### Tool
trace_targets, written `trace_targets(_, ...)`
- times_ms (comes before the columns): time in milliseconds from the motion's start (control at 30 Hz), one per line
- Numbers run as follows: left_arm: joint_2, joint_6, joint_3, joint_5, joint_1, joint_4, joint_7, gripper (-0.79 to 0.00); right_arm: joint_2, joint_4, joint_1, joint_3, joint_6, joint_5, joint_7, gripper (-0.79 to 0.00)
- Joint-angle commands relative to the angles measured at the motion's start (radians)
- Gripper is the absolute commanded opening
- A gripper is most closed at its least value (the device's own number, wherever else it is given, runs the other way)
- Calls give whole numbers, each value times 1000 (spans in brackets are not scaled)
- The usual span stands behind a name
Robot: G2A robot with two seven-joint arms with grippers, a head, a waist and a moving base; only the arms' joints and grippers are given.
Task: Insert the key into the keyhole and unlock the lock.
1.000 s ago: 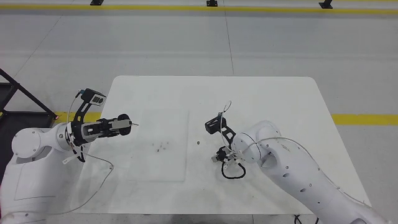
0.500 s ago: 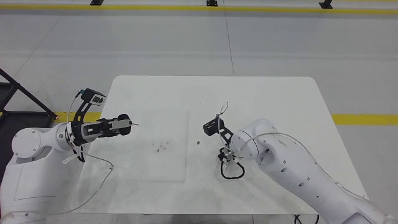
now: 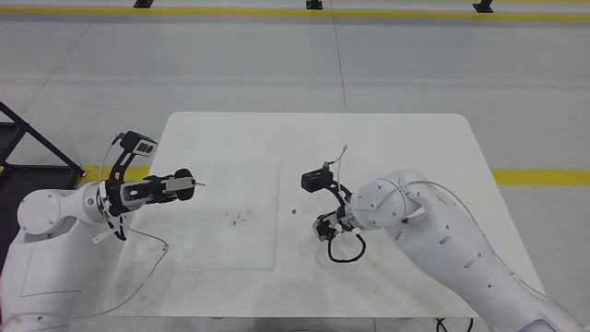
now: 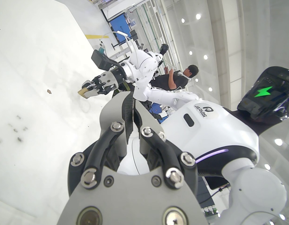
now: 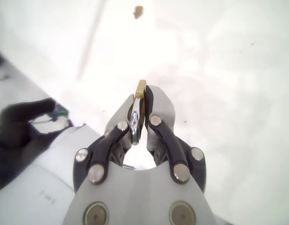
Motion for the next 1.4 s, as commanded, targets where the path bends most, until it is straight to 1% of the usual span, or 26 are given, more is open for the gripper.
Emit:
trace_targets(0, 0, 0, 0, 0, 0, 0, 0, -785, 6, -18, -25, 62, 35, 166, -34, -785)
trace_targets(67, 0, 0, 0, 0, 0, 0, 0, -785, 9, -18, -58, 122, 41, 293, -67, -785)
trace_targets(133, 0, 0, 0, 0, 0, 0, 0, -785, 9, 11, -109, 172, -4, 422, -129, -785)
trace_targets(200, 0, 0, 0, 0, 0, 0, 0, -785, 7, 47, -158, 212, -76, 548, -192, -785)
trace_targets(367, 0, 0, 0, 0, 0, 0, 0, -785, 3, 100, -243, 262, -257, 727, -330, -785)
trace_targets(467, 0, 0, 0, 0, 0, 0, 0, -785, -3, 147, -286, 274, -355, 826, -401, -785)
trace_targets(567, 0, 0, 0, 0, 0, 0, 0, -785, -6, 183, -301, 273, -408, 862, -428, -785)
trace_targets(1000, 0, 0, 0, 0, 0, 0, 0, -785, -6, 183, -301, 273, -408, 862, -428, -785)
trace_targets(1067, 0, 0, 0, 0, 0, 0, 0, -785, -7, 183, -316, 271, -417, 861, -473, -785)
trace_targets(1233, 0, 0, 0, 0, 0, 0, 0, -785, -14, 199, -355, 270, -530, 904, -556, -785)
trace_targets(1367, 0, 0, 0, 0, 0, 0, 0, -785, -19, 210, -387, 259, -629, 940, -588, -785)
